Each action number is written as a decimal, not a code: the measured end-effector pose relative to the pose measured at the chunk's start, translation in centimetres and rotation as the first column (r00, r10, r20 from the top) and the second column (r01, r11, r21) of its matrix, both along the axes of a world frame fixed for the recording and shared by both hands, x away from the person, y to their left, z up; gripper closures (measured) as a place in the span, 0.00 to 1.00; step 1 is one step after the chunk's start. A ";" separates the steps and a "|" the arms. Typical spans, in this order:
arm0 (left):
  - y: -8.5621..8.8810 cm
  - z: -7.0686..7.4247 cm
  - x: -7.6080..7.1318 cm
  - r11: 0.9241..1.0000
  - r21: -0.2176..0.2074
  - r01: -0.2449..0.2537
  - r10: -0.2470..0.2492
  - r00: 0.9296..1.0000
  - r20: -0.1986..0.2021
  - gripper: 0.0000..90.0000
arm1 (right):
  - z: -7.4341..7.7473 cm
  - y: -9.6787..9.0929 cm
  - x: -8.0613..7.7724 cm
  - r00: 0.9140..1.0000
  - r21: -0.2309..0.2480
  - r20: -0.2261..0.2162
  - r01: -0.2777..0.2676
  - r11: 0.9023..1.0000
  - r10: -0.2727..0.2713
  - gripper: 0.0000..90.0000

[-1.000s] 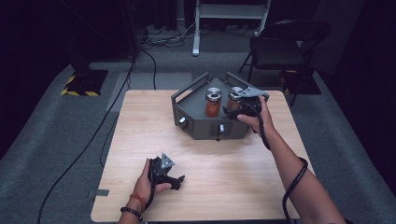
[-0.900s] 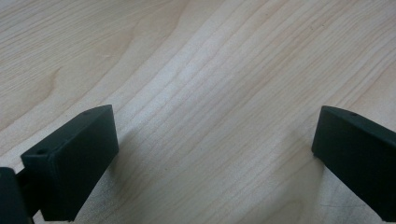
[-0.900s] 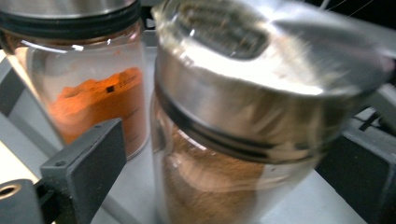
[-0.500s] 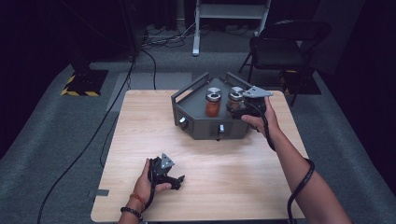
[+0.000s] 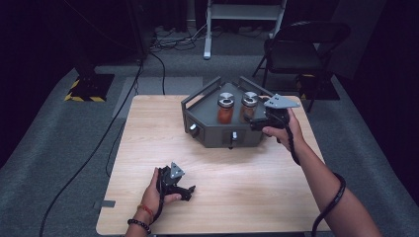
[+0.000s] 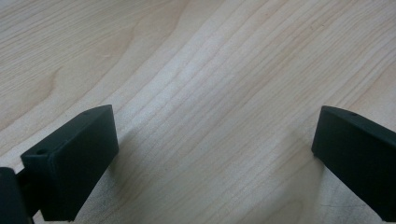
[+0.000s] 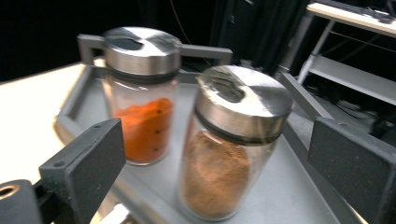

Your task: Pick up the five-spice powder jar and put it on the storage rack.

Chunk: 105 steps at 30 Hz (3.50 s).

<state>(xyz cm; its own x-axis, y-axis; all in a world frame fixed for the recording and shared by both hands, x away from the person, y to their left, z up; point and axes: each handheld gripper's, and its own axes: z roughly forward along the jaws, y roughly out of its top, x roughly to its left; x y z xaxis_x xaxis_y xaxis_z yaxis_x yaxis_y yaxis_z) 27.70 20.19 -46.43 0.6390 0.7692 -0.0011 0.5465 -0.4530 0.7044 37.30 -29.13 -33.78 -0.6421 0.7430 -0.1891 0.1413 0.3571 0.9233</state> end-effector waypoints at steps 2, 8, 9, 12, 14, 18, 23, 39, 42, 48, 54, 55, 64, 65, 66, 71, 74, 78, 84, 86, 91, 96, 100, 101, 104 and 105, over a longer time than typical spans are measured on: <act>0.0 0.0 0.0 1.000 0.000 -0.001 0.001 1.000 0.000 0.00 | 0.0 -0.4 -0.3 1.000 0.010 0.000 -0.022 1.000 0.022 0.04; 0.0 0.0 0.0 1.000 0.000 -0.001 0.001 1.000 0.000 0.00 | -0.4 -1.0 -1.4 0.998 0.002 0.015 -0.066 0.998 0.066 0.04; 0.0 0.0 0.0 1.000 0.000 -0.001 0.001 1.000 0.000 0.00 | -0.5 -1.1 -1.6 0.998 0.002 0.014 -0.068 0.998 0.068 0.04; 0.0 0.0 0.0 1.000 0.000 -0.001 0.001 1.000 0.001 0.00 | -0.9 -1.4 -2.0 0.997 0.006 0.012 -0.077 0.997 0.077 0.04; 0.0 0.0 0.0 1.000 0.000 -0.001 0.001 1.000 0.000 0.00 | -1.2 -1.6 -2.3 0.997 0.005 0.013 -0.082 0.997 0.082 0.04; 0.0 0.0 0.0 1.000 0.000 0.000 0.000 1.000 0.001 0.00 | -1.7 -1.9 -2.9 0.996 -0.003 0.011 -0.092 0.996 0.092 0.04; 0.0 0.0 0.0 1.000 0.000 0.000 0.000 1.000 0.000 0.00 | -2.2 -2.2 -3.3 0.993 -0.014 -0.003 -0.120 0.993 0.120 0.04; 0.0 0.0 0.0 1.000 0.000 -0.001 0.001 1.000 0.001 0.00 | -3.8 -2.7 -4.7 0.981 -0.091 -0.058 -0.188 0.978 0.183 0.04; 0.0 0.0 0.0 1.000 0.000 -0.001 0.001 1.000 0.001 0.00 | -4.3 -2.8 -4.8 0.979 -0.105 -0.077 -0.194 0.975 0.186 0.04; 0.0 0.0 0.0 1.000 0.000 -0.001 0.001 1.000 0.000 0.00 | -5.4 -2.9 -5.2 0.978 -0.137 -0.101 -0.196 0.971 0.184 0.04; 0.0 0.0 0.0 1.000 0.000 -0.001 0.001 1.000 0.001 0.00 | -6.1 -3.1 -5.5 0.977 -0.172 -0.121 -0.196 0.965 0.177 0.04; 0.0 0.0 0.0 1.000 0.000 -0.001 0.001 1.000 0.000 0.00 | -6.2 -3.2 -5.6 0.976 -0.177 -0.126 -0.196 0.964 0.176 0.04; 0.0 0.0 0.0 1.000 0.000 0.000 0.000 1.000 0.001 0.00 | -6.6 -4.4 -6.1 0.975 -0.225 -0.159 -0.191 0.955 0.157 0.04; 0.0 0.0 0.0 1.000 0.000 -0.001 0.001 1.000 0.001 0.00 | -6.7 -4.5 -6.1 0.974 -0.230 -0.162 -0.190 0.954 0.155 0.04; 0.0 0.0 0.0 1.000 0.000 -0.001 0.001 1.000 0.000 0.00 | -6.7 -4.6 -6.2 0.974 -0.235 -0.169 -0.188 0.954 0.151 0.04; 0.0 0.0 0.0 1.000 0.000 -0.001 0.001 1.000 0.001 0.00 | -7.3 -5.4 -6.4 0.972 -0.259 -0.191 -0.184 0.948 0.137 0.05; 0.0 0.0 0.0 1.000 0.000 -0.001 0.001 1.000 0.001 0.00 | -7.6 -5.7 -6.5 0.972 -0.272 -0.198 -0.180 0.945 0.128 0.05; 0.0 0.0 0.0 1.000 0.000 -0.001 0.001 1.000 0.001 0.00 | -7.9 -6.0 -6.6 0.971 -0.281 -0.205 -0.176 0.943 0.120 0.05; 0.0 0.0 0.0 1.000 0.000 -0.001 0.001 1.000 0.001 0.00 | -8.2 -6.3 -6.6 0.969 -0.308 -0.220 -0.177 0.935 0.111 0.05; 0.0 0.0 0.0 1.000 0.000 -0.001 0.001 1.000 0.001 0.00 | -8.2 -6.3 -6.6 0.967 -0.320 -0.227 -0.183 0.930 0.112 0.05; 0.0 0.0 0.0 1.000 0.000 -0.001 0.001 1.000 0.001 0.00 | -8.4 -6.6 -6.5 0.962 -0.337 -0.249 -0.191 0.922 0.109 0.05; 0.0 0.0 0.0 1.000 0.000 -0.001 0.001 1.000 0.001 0.00 | -8.7 -6.8 -6.2 0.956 -0.349 -0.275 -0.202 0.915 0.106 0.05; 0.0 0.0 0.0 1.000 0.000 -0.001 0.001 1.000 0.001 0.00 | -9.2 -7.0 -5.9 0.949 -0.352 -0.298 -0.208 0.913 0.101 0.05; 0.0 0.0 0.0 1.000 0.000 -0.001 0.001 1.000 0.000 0.00 | -9.3 -7.1 -5.9 0.948 -0.356 -0.302 -0.210 0.911 0.100 0.05; 0.0 0.0 0.0 1.000 0.000 -0.001 0.001 1.000 0.001 0.00 | -9.5 -7.3 -5.6 0.943 -0.362 -0.317 -0.218 0.906 0.101 0.05; 0.0 0.0 0.0 1.000 0.000 -0.001 0.001 1.000 0.001 0.00 | -9.6 -7.3 -5.6 0.943 -0.361 -0.318 -0.218 0.907 0.099 0.05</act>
<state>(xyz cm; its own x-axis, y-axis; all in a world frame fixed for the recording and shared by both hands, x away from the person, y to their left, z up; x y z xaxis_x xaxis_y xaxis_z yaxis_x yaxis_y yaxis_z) 27.67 20.17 -46.43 0.6381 0.7700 -0.0005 0.5466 -0.4524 0.7047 31.70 -36.48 -43.38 -0.8148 0.5322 -0.2297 0.2888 0.7163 0.6352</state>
